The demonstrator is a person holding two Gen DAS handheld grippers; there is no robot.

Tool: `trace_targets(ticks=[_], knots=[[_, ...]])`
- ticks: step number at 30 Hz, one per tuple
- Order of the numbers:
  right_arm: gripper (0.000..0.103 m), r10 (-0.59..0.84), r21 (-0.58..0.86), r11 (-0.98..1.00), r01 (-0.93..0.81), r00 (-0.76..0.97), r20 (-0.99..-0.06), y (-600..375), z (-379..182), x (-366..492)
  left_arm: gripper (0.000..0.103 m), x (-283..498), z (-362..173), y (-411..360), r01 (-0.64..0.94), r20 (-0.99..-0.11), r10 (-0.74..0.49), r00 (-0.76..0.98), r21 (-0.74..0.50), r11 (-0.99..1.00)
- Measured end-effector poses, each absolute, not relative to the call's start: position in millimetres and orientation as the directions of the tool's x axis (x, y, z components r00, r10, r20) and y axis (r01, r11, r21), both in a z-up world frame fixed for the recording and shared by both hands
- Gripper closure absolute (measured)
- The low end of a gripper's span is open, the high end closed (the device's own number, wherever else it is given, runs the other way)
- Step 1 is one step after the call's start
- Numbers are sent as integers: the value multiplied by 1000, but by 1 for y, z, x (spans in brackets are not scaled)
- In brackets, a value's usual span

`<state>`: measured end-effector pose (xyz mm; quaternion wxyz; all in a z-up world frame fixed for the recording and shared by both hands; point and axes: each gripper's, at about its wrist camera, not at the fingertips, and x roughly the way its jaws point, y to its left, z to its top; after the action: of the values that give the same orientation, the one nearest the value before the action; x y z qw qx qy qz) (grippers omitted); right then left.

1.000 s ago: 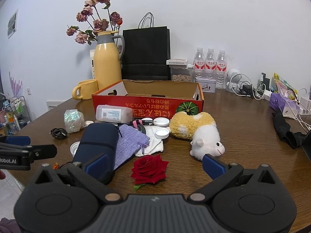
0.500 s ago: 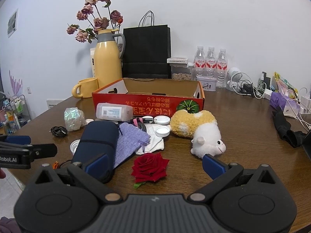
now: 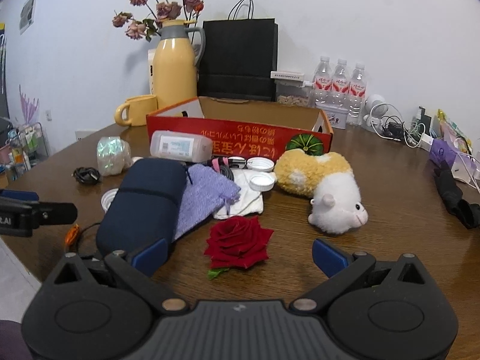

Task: Organize objects
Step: 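Grasp the red rose with the right gripper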

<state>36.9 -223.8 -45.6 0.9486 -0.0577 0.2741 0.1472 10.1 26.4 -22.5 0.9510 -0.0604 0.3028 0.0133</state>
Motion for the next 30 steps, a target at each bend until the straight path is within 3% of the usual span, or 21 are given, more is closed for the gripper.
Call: trace_targets(ticks=[6,9,12,14,17,21,26,30], knots=[[1,243,-42,948,-315,805,-542,-223,-52,45,0,12,-31,29,-64,-602,-14,798,-107,992],[8,252,-38,946,-323,800,-545,-222,-59,55,0,12,-33,30,-63,-609,-15,793,-106,992],[23,268,-24,941,-336,791,-550,-221,-63,63,0,13,-34,30,-66,-615,-12,789,-105,992],[40,281,-8,939,-344,781,-558,-221,-66,66,0,14,-35,31,-70,-618,-12,786,-108,992],[57,302,12,935,-355,775,-556,-222,-68,67,0,13,-34,32,-76,-616,-10,788,-113,991],[62,314,17,931,-364,778,-544,-224,-68,64,5,13,-34,36,-85,-615,-5,788,-118,989],[63,317,16,933,-360,799,-511,-227,-63,55,26,14,-37,38,-91,-631,-12,776,-131,987],[63,320,10,932,-363,806,-499,-229,-59,47,27,14,-39,39,-101,-632,-7,775,-135,986]])
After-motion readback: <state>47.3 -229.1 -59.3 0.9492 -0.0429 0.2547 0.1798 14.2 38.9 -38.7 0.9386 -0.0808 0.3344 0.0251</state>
